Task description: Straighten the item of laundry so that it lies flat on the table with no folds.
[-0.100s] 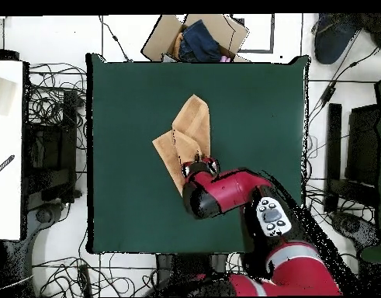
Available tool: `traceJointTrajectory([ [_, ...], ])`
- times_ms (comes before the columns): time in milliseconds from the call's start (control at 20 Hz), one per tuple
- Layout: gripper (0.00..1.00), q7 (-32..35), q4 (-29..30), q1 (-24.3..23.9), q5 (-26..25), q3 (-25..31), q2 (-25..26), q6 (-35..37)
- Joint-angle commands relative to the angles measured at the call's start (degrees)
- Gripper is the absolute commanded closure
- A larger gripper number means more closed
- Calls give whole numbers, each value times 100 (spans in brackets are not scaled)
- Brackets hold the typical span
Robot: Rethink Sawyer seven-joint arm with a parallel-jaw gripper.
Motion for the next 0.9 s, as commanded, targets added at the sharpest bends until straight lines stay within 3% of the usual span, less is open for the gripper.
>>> traceJointTrajectory([
  [50, 100, -399, -522, -52, -723, 625, 818, 135],
  [400, 100, -59, -972, 218, -1026, 299, 1346, -383],
  [900, 100, -337, -910, -627, -1597, 1194, 1538, 85],
])
